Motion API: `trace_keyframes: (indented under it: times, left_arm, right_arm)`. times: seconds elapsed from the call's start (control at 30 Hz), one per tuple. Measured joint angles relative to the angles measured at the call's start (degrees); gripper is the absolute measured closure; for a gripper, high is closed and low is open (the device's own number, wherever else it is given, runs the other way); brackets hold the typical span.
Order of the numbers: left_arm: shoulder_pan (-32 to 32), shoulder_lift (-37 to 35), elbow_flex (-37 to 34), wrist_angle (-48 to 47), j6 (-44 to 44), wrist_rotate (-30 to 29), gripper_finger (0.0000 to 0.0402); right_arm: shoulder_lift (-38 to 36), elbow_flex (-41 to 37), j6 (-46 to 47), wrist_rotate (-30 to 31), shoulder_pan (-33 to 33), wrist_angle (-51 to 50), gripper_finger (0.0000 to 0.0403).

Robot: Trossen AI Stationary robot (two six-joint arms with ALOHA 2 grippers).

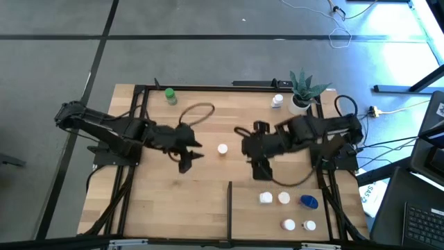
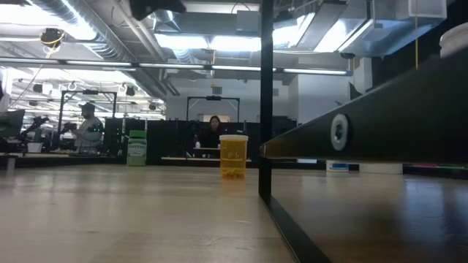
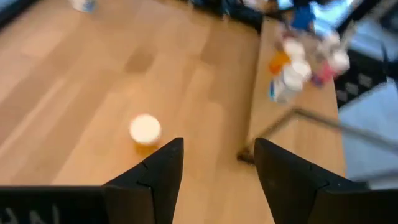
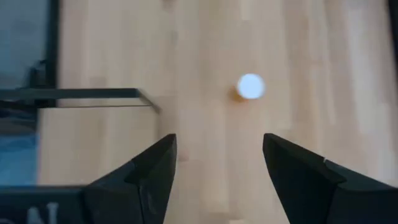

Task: Pick and place medicine bottles onto shelf by color
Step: Put the orange pill bottle onto the shelf

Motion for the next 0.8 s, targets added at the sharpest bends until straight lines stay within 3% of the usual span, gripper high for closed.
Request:
trace_keyframes:
  times: [0.2,0.33,0.53,0.8]
  left_arm:
    - [7.08,-3.61,0.11,-2.76,-0.39,-0.22,0.0211]
    - [14.02,-5.09,0.09,-5.69,-0.23,-0.54,0.0211]
    - [28.01,-5.47,0.09,-10.18,-0.8,-0.53,0.0211]
    - [47.38,-5.04,0.09,-15.29,-4.09,0.48,0.0211]
  right_arm:
    - [-1.02,-2.2,-5.58,-0.44,-7.73,-2.32,0.0162]
    - [-1.33,-5.36,-8.73,-4.13,-13.18,0.81,0.0162]
    - [-1.5,-10.38,-15.19,-9.32,-20.04,7.89,0.0162]
    - [-1.55,-10.75,-23.82,-18.49,-27.71,11.96,0.0162]
